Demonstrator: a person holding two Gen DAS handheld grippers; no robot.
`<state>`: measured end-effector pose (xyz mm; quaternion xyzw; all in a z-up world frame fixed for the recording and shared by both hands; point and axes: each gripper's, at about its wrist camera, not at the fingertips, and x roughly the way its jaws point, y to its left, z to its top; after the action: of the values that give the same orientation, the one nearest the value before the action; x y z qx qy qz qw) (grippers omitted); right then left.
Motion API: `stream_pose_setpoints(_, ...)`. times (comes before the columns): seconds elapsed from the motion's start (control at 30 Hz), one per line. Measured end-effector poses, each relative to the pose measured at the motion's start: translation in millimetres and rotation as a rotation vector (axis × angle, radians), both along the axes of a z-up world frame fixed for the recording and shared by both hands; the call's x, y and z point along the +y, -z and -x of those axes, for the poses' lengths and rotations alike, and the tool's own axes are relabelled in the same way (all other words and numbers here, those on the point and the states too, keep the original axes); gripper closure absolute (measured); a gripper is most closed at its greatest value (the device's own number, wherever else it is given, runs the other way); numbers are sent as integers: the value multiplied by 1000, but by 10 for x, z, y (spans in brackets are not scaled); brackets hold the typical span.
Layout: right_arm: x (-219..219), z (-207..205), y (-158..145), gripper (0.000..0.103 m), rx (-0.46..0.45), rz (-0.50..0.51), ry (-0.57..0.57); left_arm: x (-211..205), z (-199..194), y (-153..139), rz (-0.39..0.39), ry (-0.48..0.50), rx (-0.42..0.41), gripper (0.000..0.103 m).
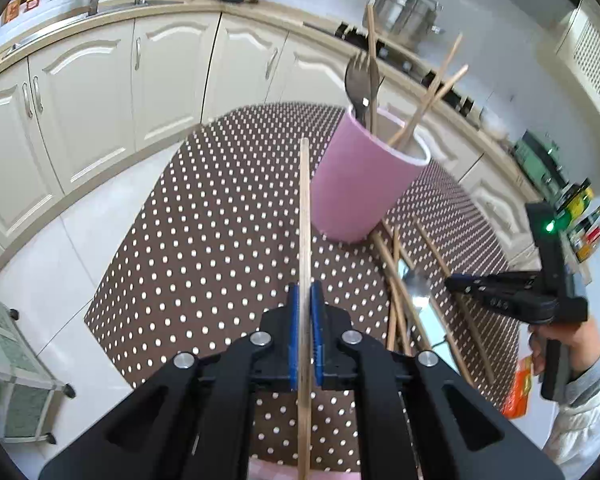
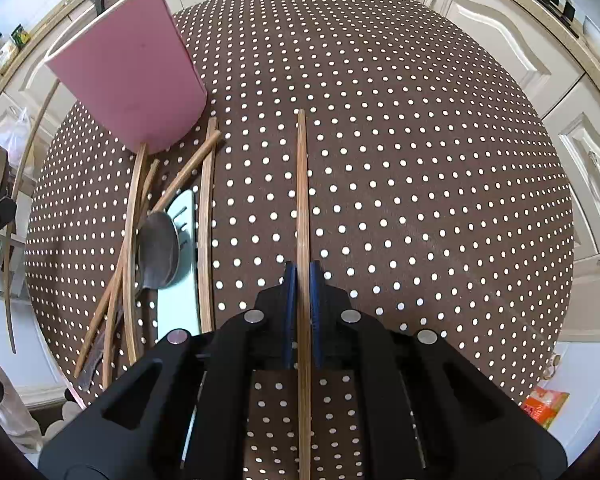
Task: Organize utensils
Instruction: 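Lift both held chopsticks and carry them above the pink cup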
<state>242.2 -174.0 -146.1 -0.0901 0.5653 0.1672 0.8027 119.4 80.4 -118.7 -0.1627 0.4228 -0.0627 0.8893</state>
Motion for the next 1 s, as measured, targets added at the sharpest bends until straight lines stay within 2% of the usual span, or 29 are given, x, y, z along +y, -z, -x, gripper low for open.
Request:
stream_pose_setpoints(0.13,-173,48,-200,96,-77,-84,31,41,14,-65,32,-4,-80,97)
stream_pose_setpoints(0.27,-228,120,-638,96,-214,-195,37,20,8,-156,61,12,-166,97)
stream_pose_setpoints(0.43,-204,277,-1110,96,-364,-308,17,-106,49,-352,85,46,-319,97)
stream_pose_setpoints(0.57,-120,390,-1414,96,-446,-382,-9,-205,21,-495,104,68,-430,97)
stream_pose_setpoints(0.67,4,359,-1606,96,-489,-417,-35,-295,-53,-592,103,75,-491,97)
stream_pose_setpoints(0.77,120,504,-1687,96,-521,-443,-55,-399,-147,-695,93,79,-550,97)
stream_pose_setpoints(1.0,308,464,-1897,96,-599,-481,-76,-620,-344,-930,57,61,-697,97)
